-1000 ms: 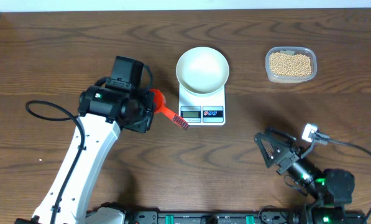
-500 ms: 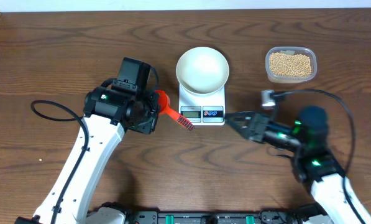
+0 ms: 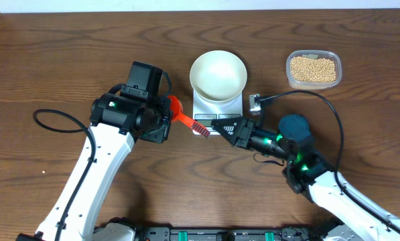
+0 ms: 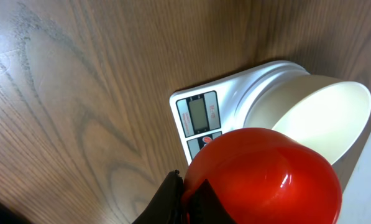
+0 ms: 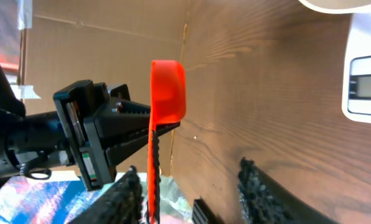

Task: Scoop item into bowl and weigh 50g on scale
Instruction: 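Reach right gripper to the scoop handle and grasp it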

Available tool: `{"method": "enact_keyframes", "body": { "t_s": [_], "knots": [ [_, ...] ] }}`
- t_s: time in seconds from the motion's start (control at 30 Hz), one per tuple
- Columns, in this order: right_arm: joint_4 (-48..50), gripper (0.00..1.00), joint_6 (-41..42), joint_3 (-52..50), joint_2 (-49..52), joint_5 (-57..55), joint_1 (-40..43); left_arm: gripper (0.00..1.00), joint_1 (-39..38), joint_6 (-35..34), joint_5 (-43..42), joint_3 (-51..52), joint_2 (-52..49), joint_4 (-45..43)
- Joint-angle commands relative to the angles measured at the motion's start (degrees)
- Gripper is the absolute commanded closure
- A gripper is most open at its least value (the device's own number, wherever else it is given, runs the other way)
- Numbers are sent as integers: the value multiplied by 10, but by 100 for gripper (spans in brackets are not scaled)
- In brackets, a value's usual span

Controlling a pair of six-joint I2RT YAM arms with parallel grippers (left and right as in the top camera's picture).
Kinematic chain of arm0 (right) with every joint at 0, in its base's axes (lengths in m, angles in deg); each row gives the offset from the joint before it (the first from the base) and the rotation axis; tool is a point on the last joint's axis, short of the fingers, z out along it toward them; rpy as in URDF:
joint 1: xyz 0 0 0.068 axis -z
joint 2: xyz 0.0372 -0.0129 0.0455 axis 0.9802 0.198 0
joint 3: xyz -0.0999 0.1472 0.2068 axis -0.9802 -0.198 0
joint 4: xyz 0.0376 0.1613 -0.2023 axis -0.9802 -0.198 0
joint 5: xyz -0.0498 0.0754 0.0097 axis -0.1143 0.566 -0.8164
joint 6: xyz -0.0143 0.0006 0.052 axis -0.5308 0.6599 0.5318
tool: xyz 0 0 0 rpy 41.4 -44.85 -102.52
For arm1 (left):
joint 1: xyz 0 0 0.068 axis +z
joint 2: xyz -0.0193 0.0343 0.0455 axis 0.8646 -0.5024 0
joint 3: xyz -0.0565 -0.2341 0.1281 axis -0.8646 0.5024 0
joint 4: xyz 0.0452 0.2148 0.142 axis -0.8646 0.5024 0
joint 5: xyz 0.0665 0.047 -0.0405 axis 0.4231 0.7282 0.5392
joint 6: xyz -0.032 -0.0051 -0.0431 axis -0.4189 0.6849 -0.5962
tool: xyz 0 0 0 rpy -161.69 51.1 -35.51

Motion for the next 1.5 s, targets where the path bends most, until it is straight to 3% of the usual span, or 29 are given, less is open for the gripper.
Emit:
{"method": "enact_keyframes", "body": {
  "t_s": [0.0, 0.27, 0.7, 0.87, 1.07, 1.47],
  "knots": [
    [29, 58, 3, 10, 6, -28, -23, 93, -3, -10, 14, 2, -8, 2],
    [48, 69, 4, 10, 6, -31, -31, 93, -25, -35, 14, 2, -36, 2],
    [-25, 73, 15, 10, 6, -74, -50, 93, -48, -50, 14, 2, -61, -6],
    [-25, 66, 30, 10, 6, -74, -52, 93, -48, -50, 14, 2, -61, -9],
    [-23, 65, 38, 10, 6, -85, -63, 93, -49, -50, 14, 2, -61, -9],
    [-23, 74, 36, 10, 6, -95, -68, 93, -55, -50, 14, 2, -61, -9]
  ]
}}
